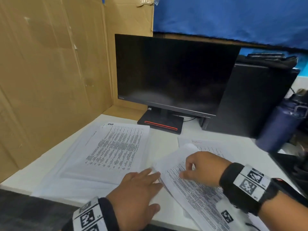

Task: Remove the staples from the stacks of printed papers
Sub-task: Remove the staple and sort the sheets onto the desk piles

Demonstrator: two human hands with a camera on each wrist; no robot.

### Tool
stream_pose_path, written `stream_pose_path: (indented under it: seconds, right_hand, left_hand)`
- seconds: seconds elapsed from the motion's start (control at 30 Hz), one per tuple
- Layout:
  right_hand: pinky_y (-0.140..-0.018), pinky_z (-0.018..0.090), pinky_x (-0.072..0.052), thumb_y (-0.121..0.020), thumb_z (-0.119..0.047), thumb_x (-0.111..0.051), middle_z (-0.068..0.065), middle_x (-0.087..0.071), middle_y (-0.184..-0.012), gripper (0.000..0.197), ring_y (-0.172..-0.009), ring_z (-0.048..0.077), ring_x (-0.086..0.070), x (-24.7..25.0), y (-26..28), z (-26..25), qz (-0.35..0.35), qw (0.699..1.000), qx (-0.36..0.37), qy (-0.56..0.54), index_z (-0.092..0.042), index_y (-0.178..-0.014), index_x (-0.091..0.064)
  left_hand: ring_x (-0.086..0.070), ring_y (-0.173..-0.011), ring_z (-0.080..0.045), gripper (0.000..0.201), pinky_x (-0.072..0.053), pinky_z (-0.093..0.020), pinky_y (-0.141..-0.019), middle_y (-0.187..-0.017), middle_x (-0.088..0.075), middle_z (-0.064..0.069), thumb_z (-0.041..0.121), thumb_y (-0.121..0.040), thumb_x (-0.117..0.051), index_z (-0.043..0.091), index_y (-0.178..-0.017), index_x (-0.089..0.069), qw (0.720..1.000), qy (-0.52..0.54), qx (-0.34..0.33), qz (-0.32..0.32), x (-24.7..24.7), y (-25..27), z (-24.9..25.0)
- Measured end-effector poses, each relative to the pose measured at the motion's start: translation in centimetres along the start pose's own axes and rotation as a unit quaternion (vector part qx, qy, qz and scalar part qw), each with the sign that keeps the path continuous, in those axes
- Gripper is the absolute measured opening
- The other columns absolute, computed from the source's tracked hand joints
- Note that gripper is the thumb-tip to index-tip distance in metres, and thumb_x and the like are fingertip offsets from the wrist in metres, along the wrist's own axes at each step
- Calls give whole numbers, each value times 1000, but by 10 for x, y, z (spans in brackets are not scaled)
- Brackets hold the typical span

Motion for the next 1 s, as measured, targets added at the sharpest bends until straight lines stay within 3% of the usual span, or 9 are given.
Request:
stream_pose_path:
  seconds: [0.1,0.2,0.27,0.37,0.47,0.6,0.73,0.9,1.0]
  right_hand:
    - [-52,27,-41,-88,-36,-56,-4,-62,-83,14,-60,13,-55,0,-18,-20,5,997,11,-79,-26,-97,-57]
    - [-52,27,-38,-86,-16,-49,0,-56,-84,27,-64,15,-51,-9,-40,-36,-50,997,16,-63,-24,-111,-43]
    - [-53,24,-40,-88,-8,-49,-1,-55,-92,38,-69,14,-54,-16,-52,-45,-44,998,35,-34,-24,-121,-39]
    - [-71,25,-54,-92,-17,-60,-9,-62,-111,48,-86,10,-62,-27,-63,-52,-12,995,83,-51,-33,-132,-38]
    - [-89,26,-57,-88,-21,-68,-16,-67,-105,35,-95,6,-66,-32,-68,-51,13,992,106,-72,-33,-120,-58]
    - [-83,14,-51,-85,-19,-72,-17,-70,-104,30,-92,-2,-64,-33,-68,-46,19,991,113,-75,-34,-110,-69]
    - [-90,26,-56,-84,-20,-71,-16,-71,-101,27,-93,5,-65,-34,-65,-47,8,995,80,-53,-38,-104,-69]
    - [-90,26,-57,-81,-19,-74,-18,-73,-96,26,-89,-1,-67,-38,-64,-50,8,993,96,-63,-38,-99,-73]
    - [-88,20,-54,-80,-13,-76,-19,-74,-93,28,-88,-4,-67,-39,-64,-51,10,992,100,-83,-36,-97,-75]
  left_hand:
    - [10,-158,-11,72,7,-37,-124,-173,4,8,51,-102,-45,30,-162,-14,1000,-8,-3,-7,-6,-12,14]
    - [-10,-157,-17,79,-8,-46,-126,-173,-7,1,58,-99,-42,22,-163,-12,999,-26,30,-23,-13,-20,12]
    - [-18,-154,-20,78,-16,-47,-123,-171,-14,0,59,-99,-40,20,-162,-16,998,-36,39,-33,-14,-22,10]
    - [-16,-154,-21,73,-16,-48,-124,-172,-11,2,58,-100,-39,21,-161,-20,998,-16,32,-49,-13,-21,5]
    - [-12,-155,-21,73,-14,-46,-125,-172,-2,1,55,-101,-39,20,-161,-19,998,-4,65,-25,-17,-17,-2]
    - [-5,-156,-23,76,-10,-50,-123,-173,2,0,58,-102,-32,18,-163,-10,994,-45,97,-10,-25,-15,-2]
    - [5,-158,-25,78,4,-55,-121,-173,0,-2,62,-98,-28,19,-162,-14,994,-39,107,1,-30,-15,-3]
    - [8,-158,-27,77,9,-56,-121,-173,-1,-1,66,-98,-31,27,-162,-11,994,-11,111,-6,-31,-14,-11]
    - [11,-158,-30,78,14,-58,-121,-173,-2,2,69,-96,-31,32,-162,-11,993,5,116,-13,-28,-13,-15]
Point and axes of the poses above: each hand's wrist, its own y-axis away from the middle knuckle, its own x-axis out of the back of the hand, z = x × y, the point moved 1 cm from there along -y, towards the middle knuckle
